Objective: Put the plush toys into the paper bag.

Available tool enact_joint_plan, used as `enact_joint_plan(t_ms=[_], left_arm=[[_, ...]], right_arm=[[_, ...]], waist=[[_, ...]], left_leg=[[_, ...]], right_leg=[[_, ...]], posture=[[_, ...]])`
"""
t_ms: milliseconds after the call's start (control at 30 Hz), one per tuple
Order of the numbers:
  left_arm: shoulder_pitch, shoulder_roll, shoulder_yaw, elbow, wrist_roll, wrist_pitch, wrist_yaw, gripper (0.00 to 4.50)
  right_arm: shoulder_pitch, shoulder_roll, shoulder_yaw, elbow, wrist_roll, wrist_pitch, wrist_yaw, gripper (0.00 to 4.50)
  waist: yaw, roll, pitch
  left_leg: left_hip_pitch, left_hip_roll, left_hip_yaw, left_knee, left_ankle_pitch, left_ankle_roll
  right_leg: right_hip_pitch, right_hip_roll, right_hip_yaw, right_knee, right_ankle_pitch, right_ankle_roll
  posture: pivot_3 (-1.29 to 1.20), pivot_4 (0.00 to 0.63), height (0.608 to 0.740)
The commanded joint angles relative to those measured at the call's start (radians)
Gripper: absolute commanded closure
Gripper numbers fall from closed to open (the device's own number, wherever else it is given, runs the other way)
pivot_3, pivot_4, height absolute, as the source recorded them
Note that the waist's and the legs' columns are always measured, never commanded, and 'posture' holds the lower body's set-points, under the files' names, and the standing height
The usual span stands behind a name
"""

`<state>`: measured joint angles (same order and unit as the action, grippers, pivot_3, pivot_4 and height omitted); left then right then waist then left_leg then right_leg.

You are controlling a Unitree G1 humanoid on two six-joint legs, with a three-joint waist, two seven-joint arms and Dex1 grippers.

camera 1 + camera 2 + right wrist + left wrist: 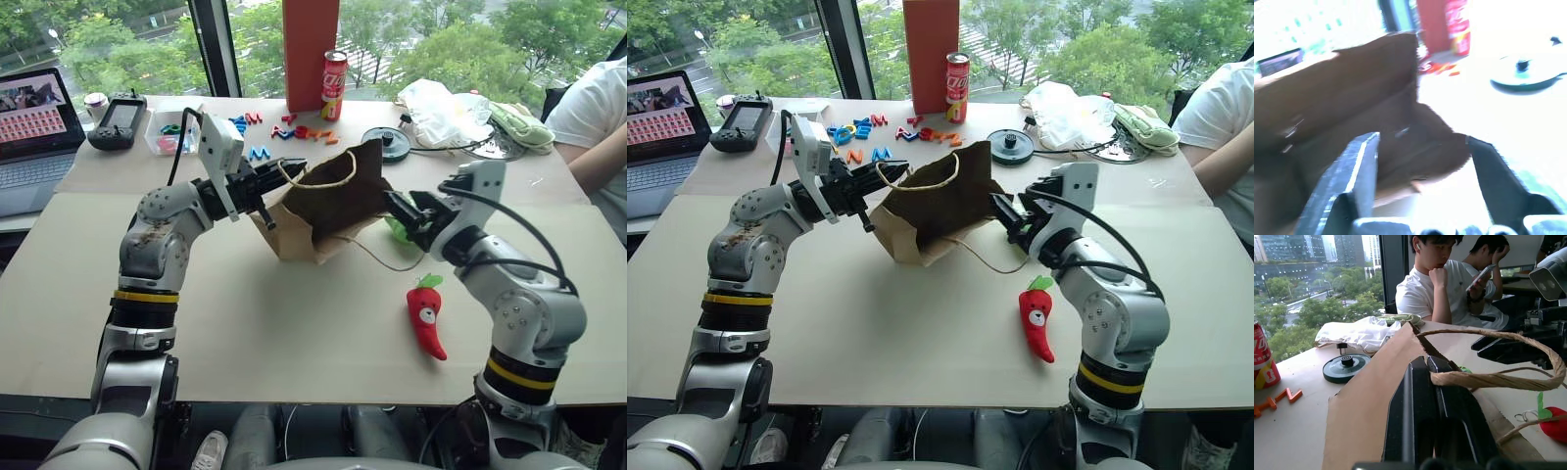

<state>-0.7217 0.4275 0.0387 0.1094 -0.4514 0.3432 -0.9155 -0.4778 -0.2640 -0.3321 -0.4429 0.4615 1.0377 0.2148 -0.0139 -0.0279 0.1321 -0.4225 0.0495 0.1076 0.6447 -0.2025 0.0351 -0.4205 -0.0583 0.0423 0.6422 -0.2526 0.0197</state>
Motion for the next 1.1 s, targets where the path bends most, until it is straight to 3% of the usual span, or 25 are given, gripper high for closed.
enact_joint_plan(t_ms=[33, 200, 433, 600, 733, 1067, 1100], left_arm=[[-0.011, 0.001, 0.006, -0.021, 0.001, -0.026, -0.004, 4.50], [-0.007, 0.006, 0.006, -0.021, 0.004, -0.033, -0.009, 4.50], [-0.010, 0.010, 0.006, -0.010, 0.007, -0.040, -0.016, 4.50], [-0.009, 0.009, 0.004, -0.006, 0.017, -0.045, -0.023, 4.50], [-0.003, 0.010, 0.002, -0.005, 0.022, -0.049, -0.030, 4.50], [0.050, 0.032, -0.029, -0.014, 0.063, -0.099, -0.074, 4.50], [0.056, 0.031, -0.029, -0.017, 0.059, -0.094, -0.077, 4.50]], right_arm=[[-0.014, -0.030, -0.004, 0.057, -0.045, -0.046, -0.041, 0.06], [-0.004, -0.097, 0.128, 0.251, -0.207, -0.106, -0.106, 0.06], [-0.064, -0.016, 0.136, 0.494, -0.240, -0.187, -0.139, 0.06], [-0.076, 0.011, 0.108, 0.539, -0.236, -0.236, -0.146, 0.06], [-0.067, 0.022, 0.110, 0.513, -0.223, -0.257, -0.119, 0.97], [-0.066, 0.049, 0.115, 0.487, -0.222, -0.262, -0.103, 4.45], [-0.065, 0.049, 0.109, 0.479, -0.218, -0.261, -0.103, 4.45]], waist=[[-0.003, 0.000, 0.000], [-0.004, 0.000, 0.000], [-0.008, 0.000, 0.000], [-0.006, 0.000, 0.000], [-0.007, 0.000, 0.000], [-0.007, 0.000, 0.000], [-0.007, 0.000, 0.000]], left_leg=[[0.000, 0.000, 0.001, 0.000, 0.000, 0.000], [0.000, 0.000, 0.002, -0.001, 0.000, 0.000], [0.000, 0.000, 0.002, -0.001, 0.000, 0.000], [0.001, 0.000, 0.002, -0.001, 0.000, 0.000], [0.001, 0.000, 0.002, -0.001, 0.000, 0.000], [0.001, 0.000, 0.002, -0.001, 0.000, 0.000], [0.001, 0.000, 0.002, -0.001, 0.000, 0.000]], right_leg=[[0.000, 0.000, 0.000, 0.000, 0.000, 0.000], [0.000, 0.000, 0.001, 0.000, 0.000, 0.000], [-0.001, 0.000, 0.001, 0.000, 0.000, 0.000], [0.000, 0.000, 0.001, 0.000, 0.000, 0.000], [0.000, 0.000, 0.001, 0.000, 0.000, 0.000], [0.000, 0.000, 0.001, 0.000, 0.000, 0.000], [0.000, 0.000, 0.001, 0.000, 0.000, 0.000]], posture=[[0.00, 0.150, 0.739], [0.00, 0.150, 0.739], [0.00, 0.150, 0.739], [0.00, 0.150, 0.739], [0.00, 0.150, 0.739], [0.00, 0.150, 0.739], [0.00, 0.150, 0.739]])
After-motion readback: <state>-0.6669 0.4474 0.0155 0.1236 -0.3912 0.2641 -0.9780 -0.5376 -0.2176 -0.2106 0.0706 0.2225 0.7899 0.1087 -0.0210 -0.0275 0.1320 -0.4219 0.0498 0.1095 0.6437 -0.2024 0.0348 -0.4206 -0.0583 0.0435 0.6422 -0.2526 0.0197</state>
